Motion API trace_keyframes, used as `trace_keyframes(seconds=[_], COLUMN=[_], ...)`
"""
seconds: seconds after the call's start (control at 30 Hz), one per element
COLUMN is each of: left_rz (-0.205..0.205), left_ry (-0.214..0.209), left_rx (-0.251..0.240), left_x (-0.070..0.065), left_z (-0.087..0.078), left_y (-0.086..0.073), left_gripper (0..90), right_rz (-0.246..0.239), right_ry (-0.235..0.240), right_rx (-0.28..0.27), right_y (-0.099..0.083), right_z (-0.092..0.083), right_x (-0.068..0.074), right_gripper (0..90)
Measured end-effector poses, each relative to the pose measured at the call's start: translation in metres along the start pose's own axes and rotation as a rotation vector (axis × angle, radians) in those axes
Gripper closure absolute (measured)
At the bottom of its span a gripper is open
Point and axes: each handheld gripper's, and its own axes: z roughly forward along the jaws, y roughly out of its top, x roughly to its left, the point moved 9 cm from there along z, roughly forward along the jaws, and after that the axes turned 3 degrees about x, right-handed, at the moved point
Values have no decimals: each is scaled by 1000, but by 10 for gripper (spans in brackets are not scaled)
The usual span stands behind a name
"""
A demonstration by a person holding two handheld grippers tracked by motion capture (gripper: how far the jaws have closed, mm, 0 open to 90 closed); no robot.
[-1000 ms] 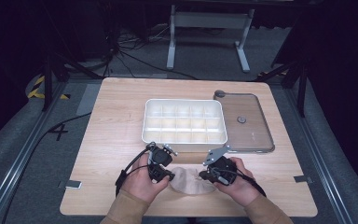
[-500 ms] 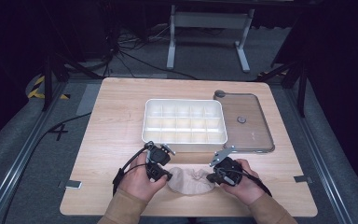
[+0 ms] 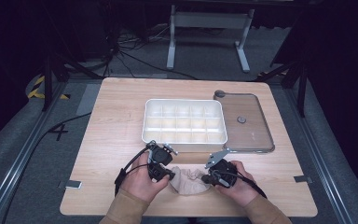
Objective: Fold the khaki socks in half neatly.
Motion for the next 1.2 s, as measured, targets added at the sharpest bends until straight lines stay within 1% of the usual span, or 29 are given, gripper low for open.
trace_keyframes(seconds=[0.03, 0.1, 0.17, 0.2, 0.27, 0.33, 0.37, 0.5, 0.53, 0.6, 0.63, 0.67, 0.7, 0.73, 0.77, 0.83, 0.87, 1.0, 1.07, 1.2], left_rz=[13, 15, 28, 29, 38, 49, 51, 66, 56, 75, 76, 76, 92, 86, 86, 88, 86, 83, 80, 68], left_ry=[4, 5, 3, -5, -7, -8, -10, -19, -27, -33, -43, -43, -42, -49, -49, -56, -63, -79, -105, -117], left_rx=[-5, -6, -14, -8, -4, -5, -5, -9, -8, -6, -11, -11, -14, -10, -10, 6, 4, 20, 10, 5], left_x=[-1, -2, -6, -8, -12, -14, -16, -18, -20, -23, -26, -26, -27, -29, -29, -30, -31, -32, -33, -32], left_z=[0, 0, 2, 3, 5, 8, 9, 15, 16, 18, 20, 20, 21, 24, 24, 28, 30, 34, 36, 40], left_y=[2, 2, 4, 5, 6, 8, 9, 13, 14, 15, 17, 17, 18, 19, 19, 18, 18, 18, 19, 20], left_gripper=[853, 853, 853, 853, 853, 853, 853, 853, 853, 853, 853, 853, 853, 853, 853, 853, 853, 853, 852, 852], right_rz=[-5, -7, -7, -8, 0, 10, 10, 15, 18, 17, 16, 18, 18, 18, 18, 20, 15, 18, 21, 22], right_ry=[-2, -2, 3, 7, 11, 10, 17, 13, 19, 14, 16, 16, 15, 14, 14, 15, 24, 27, 27, 26], right_rx=[-4, -8, -12, -16, -23, -30, -33, -39, -41, -48, -48, -49, -49, -50, -50, -51, -50, -51, -51, -52], right_y=[2, 4, 6, 6, 8, 8, 8, 8, 8, 7, 7, 7, 7, 7, 7, 7, 7, 7, 7, 7], right_z=[1, 2, 4, 4, 5, 6, 6, 6, 6, 6, 6, 6, 6, 6, 6, 6, 6, 6, 6, 6], right_x=[3, 4, 7, 8, 11, 12, 12, 12, 13, 12, 12, 12, 12, 12, 12, 12, 12, 13, 12, 12], right_gripper=[897, 897, 897, 897, 897, 896, 896, 896, 896, 895, 895, 895, 895, 895, 895, 895, 894, 893, 893, 893])
